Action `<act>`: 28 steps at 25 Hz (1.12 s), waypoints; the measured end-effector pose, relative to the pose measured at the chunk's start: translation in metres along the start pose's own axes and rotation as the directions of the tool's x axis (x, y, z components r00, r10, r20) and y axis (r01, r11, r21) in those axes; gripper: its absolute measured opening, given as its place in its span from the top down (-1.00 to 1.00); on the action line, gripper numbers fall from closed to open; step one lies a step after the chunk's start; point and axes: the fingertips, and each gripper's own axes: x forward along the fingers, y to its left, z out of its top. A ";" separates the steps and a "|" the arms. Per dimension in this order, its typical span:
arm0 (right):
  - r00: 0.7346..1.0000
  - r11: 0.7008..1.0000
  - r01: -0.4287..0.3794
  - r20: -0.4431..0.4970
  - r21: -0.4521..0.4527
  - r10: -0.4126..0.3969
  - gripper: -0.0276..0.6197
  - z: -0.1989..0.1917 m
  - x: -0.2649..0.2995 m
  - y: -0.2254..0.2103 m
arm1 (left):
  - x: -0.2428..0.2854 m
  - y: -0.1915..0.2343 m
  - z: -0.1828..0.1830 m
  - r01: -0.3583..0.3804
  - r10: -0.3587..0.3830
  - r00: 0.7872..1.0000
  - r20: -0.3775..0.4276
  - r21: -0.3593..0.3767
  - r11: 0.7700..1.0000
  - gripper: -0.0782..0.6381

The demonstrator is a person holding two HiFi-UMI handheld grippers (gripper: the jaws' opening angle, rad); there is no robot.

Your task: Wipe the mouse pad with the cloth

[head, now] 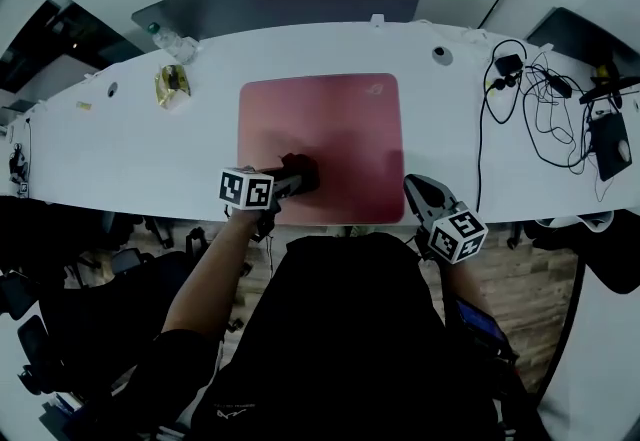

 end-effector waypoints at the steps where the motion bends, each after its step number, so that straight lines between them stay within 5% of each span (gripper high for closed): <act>1: 1.000 1.000 -0.002 -0.002 0.002 0.002 0.84 0.001 0.000 -0.003 | 0.014 -0.012 0.004 0.012 -0.012 1.000 -0.002 0.012 1.000 0.43; 9: 1.000 1.000 -0.012 -0.011 0.000 0.012 0.84 0.013 0.002 -0.030 | 0.099 -0.080 0.024 0.126 -0.121 0.990 -0.067 0.066 0.990 0.43; 19: 1.000 1.000 -0.003 -0.006 0.027 0.003 0.84 0.017 -0.003 -0.057 | 0.171 -0.142 0.038 0.273 -0.267 0.953 -0.144 0.026 0.962 0.43; 28: 1.000 0.999 -0.027 -0.013 0.044 0.027 0.84 0.014 0.000 -0.066 | 0.185 -0.123 0.033 0.142 -0.141 0.974 -0.180 -0.007 0.990 0.43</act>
